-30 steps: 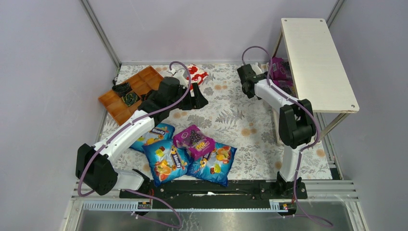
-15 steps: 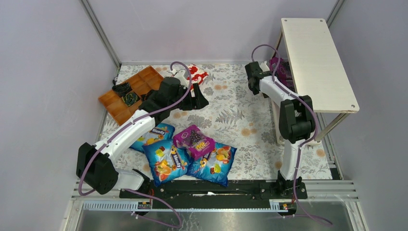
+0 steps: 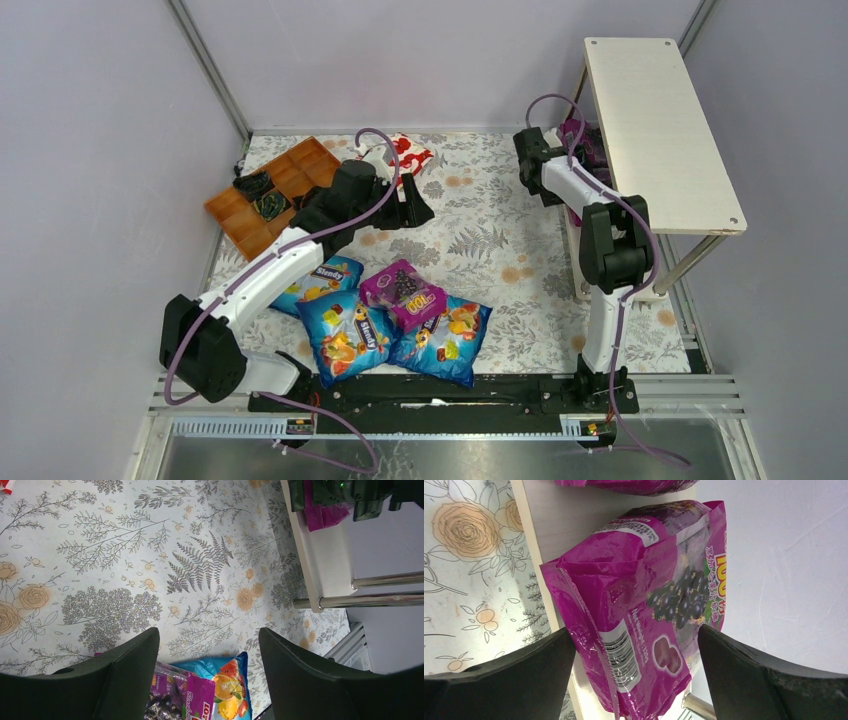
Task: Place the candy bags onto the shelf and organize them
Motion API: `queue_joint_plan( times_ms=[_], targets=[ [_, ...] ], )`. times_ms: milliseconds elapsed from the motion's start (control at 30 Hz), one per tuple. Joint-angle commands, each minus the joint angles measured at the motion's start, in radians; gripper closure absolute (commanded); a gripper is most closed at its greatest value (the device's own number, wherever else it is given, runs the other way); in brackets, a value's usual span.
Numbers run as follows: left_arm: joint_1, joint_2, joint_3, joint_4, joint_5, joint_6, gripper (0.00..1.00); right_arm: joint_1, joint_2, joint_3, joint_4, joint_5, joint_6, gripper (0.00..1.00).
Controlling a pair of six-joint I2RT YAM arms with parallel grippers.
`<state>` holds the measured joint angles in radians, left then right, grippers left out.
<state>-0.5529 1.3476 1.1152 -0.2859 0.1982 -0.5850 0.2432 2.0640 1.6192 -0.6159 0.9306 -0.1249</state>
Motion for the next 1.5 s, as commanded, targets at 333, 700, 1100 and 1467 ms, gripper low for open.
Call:
queue_joint_plan(
  times_ms=[333,700,1100,1467],
  targets=[
    [0.000,0.044,0.020,0.039,0.024,-0.009,0.23,0.052,-0.087,0.016,-0.025,-0.020,0.041,0.08],
    [0.004,0.050,0.020,0.040,0.028,-0.012,0.23,0.007,-0.017,0.047,-0.007,0.017,0.019,0.25],
    [0.004,0.047,0.021,0.039,0.028,-0.009,0.23,-0.036,0.009,0.086,0.011,0.043,0.020,0.25],
    [0.006,0.049,0.016,0.042,0.025,-0.007,0.22,0.215,-0.156,0.009,-0.125,-0.017,0.150,0.05]
  ],
)
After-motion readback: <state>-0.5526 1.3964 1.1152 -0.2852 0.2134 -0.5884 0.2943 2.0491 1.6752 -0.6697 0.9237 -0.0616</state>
